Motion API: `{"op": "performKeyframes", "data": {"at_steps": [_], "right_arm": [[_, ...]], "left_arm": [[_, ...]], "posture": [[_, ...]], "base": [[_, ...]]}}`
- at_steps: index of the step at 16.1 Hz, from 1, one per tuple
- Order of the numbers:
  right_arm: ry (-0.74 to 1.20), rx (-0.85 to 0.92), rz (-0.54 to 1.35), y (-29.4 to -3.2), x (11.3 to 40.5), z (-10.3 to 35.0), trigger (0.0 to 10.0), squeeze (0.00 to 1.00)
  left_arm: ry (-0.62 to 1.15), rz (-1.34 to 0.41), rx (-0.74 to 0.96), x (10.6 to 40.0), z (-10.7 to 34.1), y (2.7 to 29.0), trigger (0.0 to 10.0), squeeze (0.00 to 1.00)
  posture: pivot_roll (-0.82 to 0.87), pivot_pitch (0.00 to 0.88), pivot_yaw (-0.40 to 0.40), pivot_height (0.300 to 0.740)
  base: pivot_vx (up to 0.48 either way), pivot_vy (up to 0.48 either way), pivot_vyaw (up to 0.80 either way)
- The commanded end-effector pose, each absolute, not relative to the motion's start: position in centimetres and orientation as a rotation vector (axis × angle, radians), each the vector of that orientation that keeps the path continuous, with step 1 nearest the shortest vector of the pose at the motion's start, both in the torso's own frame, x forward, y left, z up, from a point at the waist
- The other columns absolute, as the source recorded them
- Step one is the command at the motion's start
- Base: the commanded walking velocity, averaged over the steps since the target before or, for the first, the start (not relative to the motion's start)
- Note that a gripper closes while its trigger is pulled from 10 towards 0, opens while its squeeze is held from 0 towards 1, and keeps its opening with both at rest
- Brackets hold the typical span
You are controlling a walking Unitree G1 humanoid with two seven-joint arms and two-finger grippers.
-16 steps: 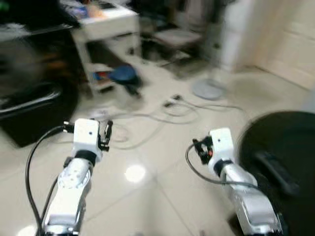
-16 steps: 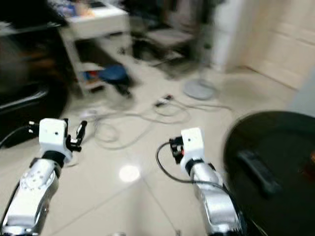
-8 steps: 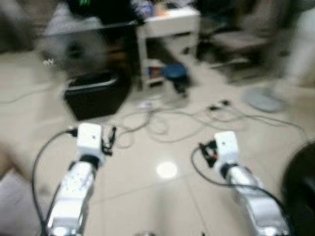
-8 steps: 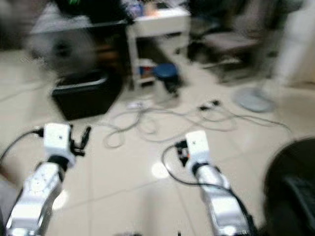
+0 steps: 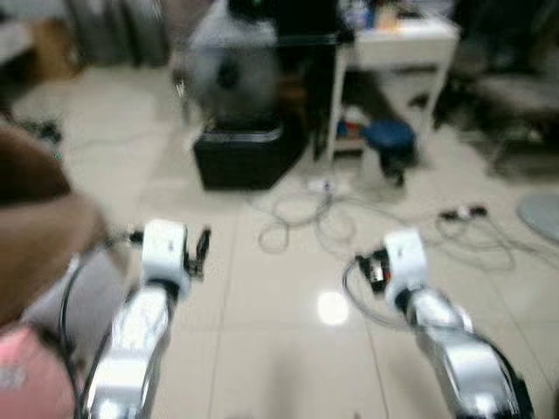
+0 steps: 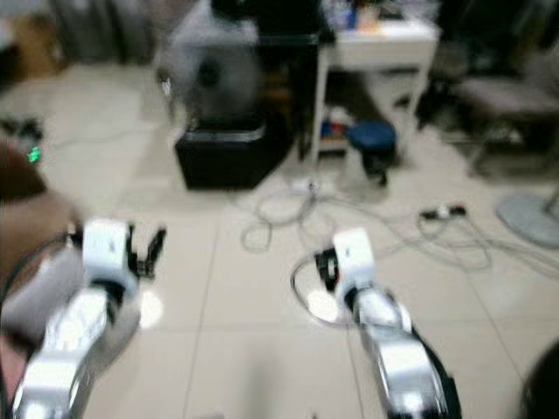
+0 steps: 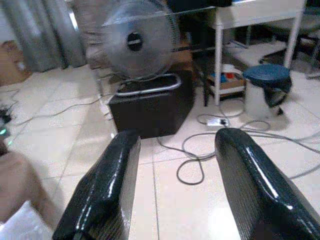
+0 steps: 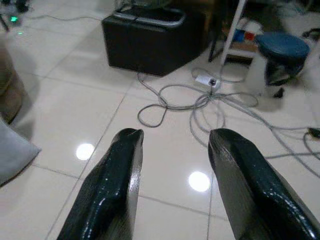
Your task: Move the pillow to the sofa from floor
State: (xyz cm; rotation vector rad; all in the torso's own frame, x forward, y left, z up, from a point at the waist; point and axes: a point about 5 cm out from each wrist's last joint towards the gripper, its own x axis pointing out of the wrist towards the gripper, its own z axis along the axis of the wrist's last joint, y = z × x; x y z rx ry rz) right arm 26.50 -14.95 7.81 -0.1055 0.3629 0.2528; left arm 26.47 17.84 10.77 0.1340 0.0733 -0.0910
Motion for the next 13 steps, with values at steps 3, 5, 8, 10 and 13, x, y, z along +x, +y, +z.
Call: {"op": "performKeyframes", "data": {"at_steps": [3,5,8,10,13], "right_arm": [[0.361,-0.093,0.271,-14.54,26.6,7.95,10.0,0.0],[0.364,-0.091,0.269,-14.63,26.61,7.86,10.0,0.0],[0.371,-0.092,0.266,-14.84,26.54,7.62,10.0,0.0],[0.369,-0.083,0.253,-14.92,26.51,7.53,10.0,0.0],[0.366,-0.069,0.246,-14.9,26.67,7.48,10.0,0.0]], "left_arm": [[0.076,-0.094,0.154,26.37,10.95,18.05,10.0,0.0],[0.073,-0.099,0.156,26.43,11.06,18.03,10.0,0.0],[0.074,-0.104,0.16,26.41,11.1,18.06,10.0,0.0],[0.076,-0.105,0.162,26.36,11.08,18.09,10.0,0.0],[0.077,-0.104,0.167,26.41,11.11,18.18,10.0,0.0]], "posture": [[0.09,0.0,0.029,0.74],[0.09,0.0,0.035,0.74],[0.09,0.0,0.037,0.74],[0.09,0.0,0.039,0.74],[0.09,0.0,0.039,0.74]], "base": [[0.0,0.105,0.8],[0.0,0.345,0.8],[0.0,0.346,0.8],[0.0,0.382,0.0],[0.0,0.389,0.0]]}}
